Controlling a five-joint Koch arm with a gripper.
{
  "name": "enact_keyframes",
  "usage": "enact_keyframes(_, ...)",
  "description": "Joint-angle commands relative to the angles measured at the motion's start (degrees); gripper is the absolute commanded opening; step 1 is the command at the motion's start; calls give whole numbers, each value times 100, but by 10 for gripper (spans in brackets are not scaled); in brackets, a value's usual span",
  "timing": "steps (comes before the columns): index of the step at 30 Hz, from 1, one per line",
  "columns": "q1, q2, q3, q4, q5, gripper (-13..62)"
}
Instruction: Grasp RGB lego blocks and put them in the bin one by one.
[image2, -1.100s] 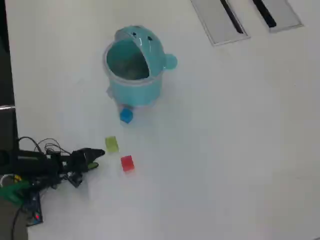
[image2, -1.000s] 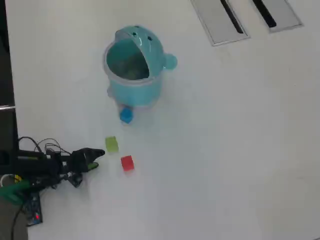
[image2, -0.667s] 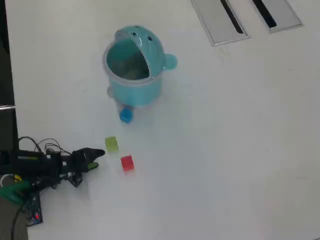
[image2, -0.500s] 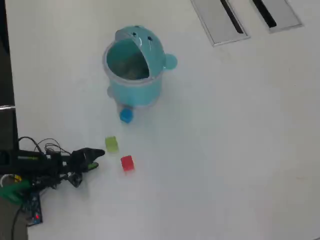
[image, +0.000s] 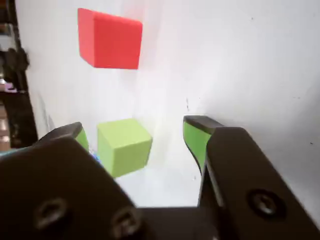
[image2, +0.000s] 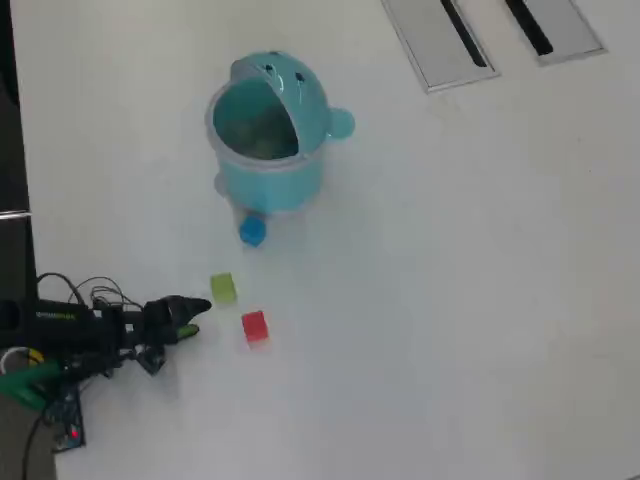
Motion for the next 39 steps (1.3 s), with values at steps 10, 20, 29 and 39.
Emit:
enact_keyframes(10,642,308,413,-2426,-738,346)
enact_keyframes(20,299,308,352,-4562,-2224,323)
enact_keyframes(29,-606,308,352,-4948,-4184,345)
enact_keyframes(39,-141,299,-290,-3076,-7040,330)
